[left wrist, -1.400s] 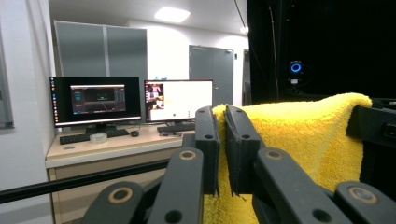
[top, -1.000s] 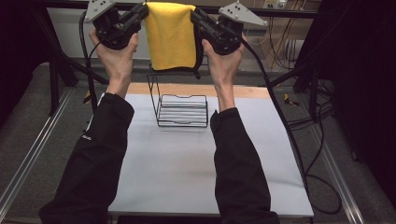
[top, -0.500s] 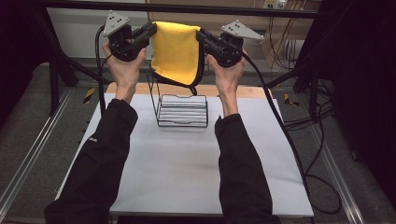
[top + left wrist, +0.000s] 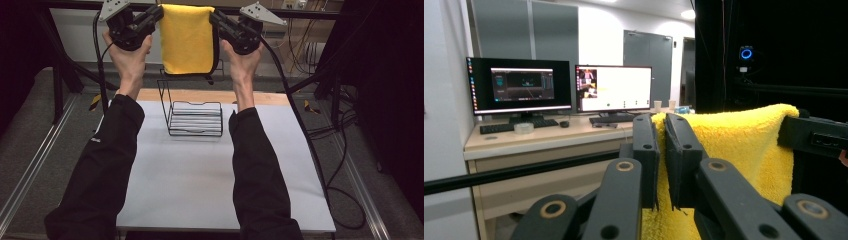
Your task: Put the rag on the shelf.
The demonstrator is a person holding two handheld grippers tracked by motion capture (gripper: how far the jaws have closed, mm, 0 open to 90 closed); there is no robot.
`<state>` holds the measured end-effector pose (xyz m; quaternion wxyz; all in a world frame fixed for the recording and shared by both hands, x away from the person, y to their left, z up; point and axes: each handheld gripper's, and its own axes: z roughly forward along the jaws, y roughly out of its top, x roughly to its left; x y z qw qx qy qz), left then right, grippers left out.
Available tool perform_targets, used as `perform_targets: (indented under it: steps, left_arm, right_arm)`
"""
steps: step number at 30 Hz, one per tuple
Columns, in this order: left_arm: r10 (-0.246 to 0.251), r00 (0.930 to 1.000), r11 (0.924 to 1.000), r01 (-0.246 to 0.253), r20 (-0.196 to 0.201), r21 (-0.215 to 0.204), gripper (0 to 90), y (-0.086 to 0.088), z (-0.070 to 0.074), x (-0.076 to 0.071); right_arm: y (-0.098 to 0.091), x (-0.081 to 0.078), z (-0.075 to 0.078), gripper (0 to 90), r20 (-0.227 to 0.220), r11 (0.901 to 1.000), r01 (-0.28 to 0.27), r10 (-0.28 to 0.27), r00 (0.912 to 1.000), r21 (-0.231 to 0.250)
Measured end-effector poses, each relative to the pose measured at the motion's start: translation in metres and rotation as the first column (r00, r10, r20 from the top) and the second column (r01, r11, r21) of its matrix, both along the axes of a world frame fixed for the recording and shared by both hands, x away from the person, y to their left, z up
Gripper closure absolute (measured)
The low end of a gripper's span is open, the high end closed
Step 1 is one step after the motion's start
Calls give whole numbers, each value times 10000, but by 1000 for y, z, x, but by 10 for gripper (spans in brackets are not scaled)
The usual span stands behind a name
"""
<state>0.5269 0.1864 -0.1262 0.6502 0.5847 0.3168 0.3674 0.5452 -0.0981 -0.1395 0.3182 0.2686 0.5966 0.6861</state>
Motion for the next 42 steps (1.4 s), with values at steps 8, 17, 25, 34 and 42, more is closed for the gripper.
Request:
perform_targets:
  steps: [8, 17, 25, 34, 42]
  left_arm:
    - [-142, 9994, 9996, 149, -301, 228, 837, 3, -27, 1]
    - [-398, 9978, 9955, 442, -533, 839, 837, -3, -52, -5]
    - [-667, 9951, 9919, 740, -728, 1036, 837, -1, -76, -16]
    - [-1197, 9900, 9865, 1271, -744, 1034, 835, 8, -80, -38]
    - [-1366, 9842, 9777, 1522, -1122, 1445, 833, 17, -84, -54]
  right_arm:
    - [2, 2, -19, 801, -404, 9977, -10, -17, 9992, -681]
    - [-9, -2, -47, 801, -709, 9958, -60, -5, 9975, -913]
    - [-15, -13, -68, 798, -991, 9911, -234, 104, 9950, -1311]
    - [-13, -35, -74, 791, -717, 9855, -555, 444, 9964, -1604]
    - [-8, -51, -75, 785, -511, 9694, -549, 439, 9977, -2391]
